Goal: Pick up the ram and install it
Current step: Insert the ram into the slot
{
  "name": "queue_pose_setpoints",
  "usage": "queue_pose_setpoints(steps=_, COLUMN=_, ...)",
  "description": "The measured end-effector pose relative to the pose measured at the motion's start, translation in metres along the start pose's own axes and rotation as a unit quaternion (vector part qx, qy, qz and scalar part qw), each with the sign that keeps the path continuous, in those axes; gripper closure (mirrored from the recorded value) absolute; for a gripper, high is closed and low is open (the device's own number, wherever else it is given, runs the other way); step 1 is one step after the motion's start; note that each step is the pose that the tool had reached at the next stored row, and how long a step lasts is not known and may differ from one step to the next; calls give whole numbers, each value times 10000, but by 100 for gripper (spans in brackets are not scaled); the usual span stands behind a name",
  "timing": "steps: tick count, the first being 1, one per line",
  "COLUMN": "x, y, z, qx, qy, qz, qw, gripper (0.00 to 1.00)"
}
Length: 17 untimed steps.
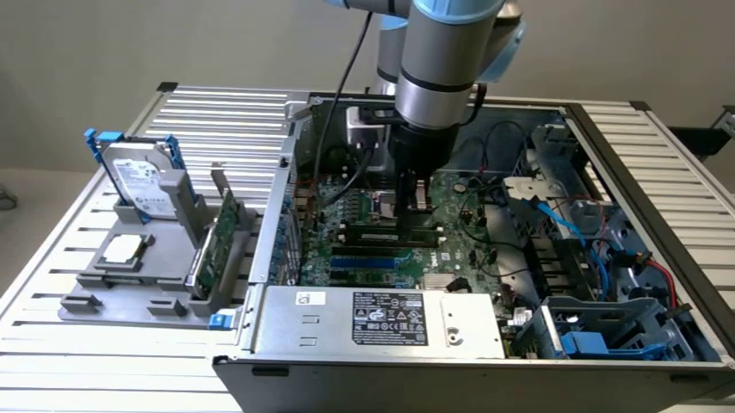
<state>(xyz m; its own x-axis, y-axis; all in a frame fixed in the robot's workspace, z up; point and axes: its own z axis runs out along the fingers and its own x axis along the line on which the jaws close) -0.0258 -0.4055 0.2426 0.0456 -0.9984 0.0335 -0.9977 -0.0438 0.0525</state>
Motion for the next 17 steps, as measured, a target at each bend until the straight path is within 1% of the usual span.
queue_pose_setpoints(steps=4, x=2, y=43, z=-93, qx=0, qy=0, qz=0, qw=10000, gripper=60)
queue_pose_setpoints(steps=8, x=3, y=47, z=-104, qx=1, qy=-2, qz=0, qw=10000, gripper=60)
queue_pose_setpoints(steps=9, x=3, y=47, z=-104, qx=1, qy=-2, qz=0, qw=10000, gripper=63)
queue_pose_setpoints(steps=10, x=3, y=47, z=-104, qx=0, qy=-2, qz=0, qw=10000, gripper=69)
queue_pose_setpoints(steps=11, x=3, y=47, z=-105, qx=0, qy=-2, qz=0, qw=10000, gripper=69)
queue_pose_setpoints(steps=14, x=3, y=47, z=-105, qx=0, qy=-2, qz=0, qw=10000, gripper=87)
queue_pose_setpoints(steps=17, x=3, y=47, z=-105, qx=0, qy=-2, qz=0, qw=10000, gripper=89)
